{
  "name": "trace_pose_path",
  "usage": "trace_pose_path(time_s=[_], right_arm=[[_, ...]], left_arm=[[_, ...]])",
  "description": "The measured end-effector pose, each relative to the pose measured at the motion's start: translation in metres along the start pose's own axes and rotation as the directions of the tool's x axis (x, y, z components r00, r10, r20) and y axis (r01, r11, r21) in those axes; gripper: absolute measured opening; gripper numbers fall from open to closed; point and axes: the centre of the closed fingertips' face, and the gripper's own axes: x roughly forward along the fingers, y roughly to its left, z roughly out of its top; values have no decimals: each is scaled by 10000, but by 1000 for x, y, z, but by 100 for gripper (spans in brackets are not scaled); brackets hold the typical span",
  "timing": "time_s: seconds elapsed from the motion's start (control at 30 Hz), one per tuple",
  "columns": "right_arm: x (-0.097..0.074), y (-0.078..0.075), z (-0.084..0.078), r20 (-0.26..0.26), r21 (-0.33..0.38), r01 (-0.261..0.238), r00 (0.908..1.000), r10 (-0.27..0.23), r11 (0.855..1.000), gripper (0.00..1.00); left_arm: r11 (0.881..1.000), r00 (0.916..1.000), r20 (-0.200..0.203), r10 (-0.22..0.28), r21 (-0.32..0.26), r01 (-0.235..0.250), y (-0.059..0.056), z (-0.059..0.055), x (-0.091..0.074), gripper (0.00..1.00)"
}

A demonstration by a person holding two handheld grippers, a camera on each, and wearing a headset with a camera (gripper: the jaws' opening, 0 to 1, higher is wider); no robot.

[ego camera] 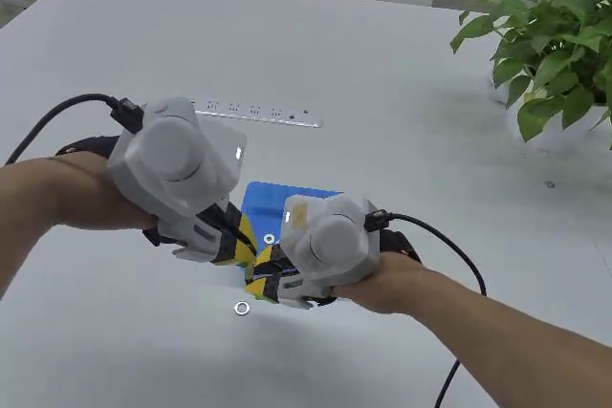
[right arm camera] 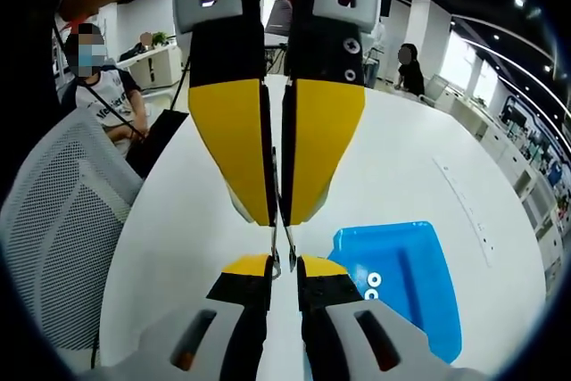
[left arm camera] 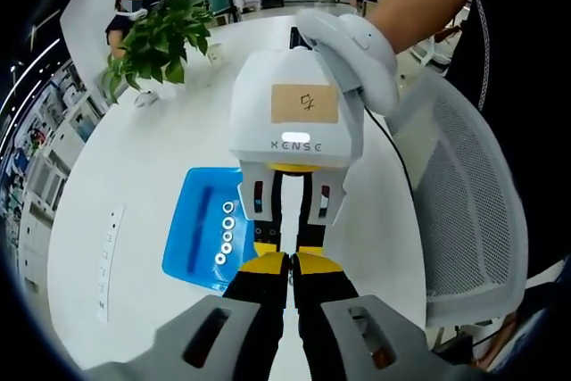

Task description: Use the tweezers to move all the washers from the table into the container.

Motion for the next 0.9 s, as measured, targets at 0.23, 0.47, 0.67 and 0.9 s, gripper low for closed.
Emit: trace_pose_path(time_s=[0.23, 0.47, 0.67, 0.9], right_arm=[[7, 6, -5, -5, 106, -117, 9999, 117, 9999, 13], [13, 10, -9, 35, 127, -145, 9999, 145, 9998, 13], [16, 12, -11, 44, 159, -180, 9998, 179, 9997, 12], [19, 14, -13, 80, 171, -199, 9998, 198, 9997, 12]], left_arm=[[9999, 9999, -48, -120, -114, 119, -5, -6, 4, 6], [9995, 9998, -36, -188, -242, 187, -8, -12, 6, 6], [9990, 9997, 23, -237, -372, 237, -10, -15, 9, 6], [9983, 9996, 109, -277, -511, 282, -11, -18, 10, 6]])
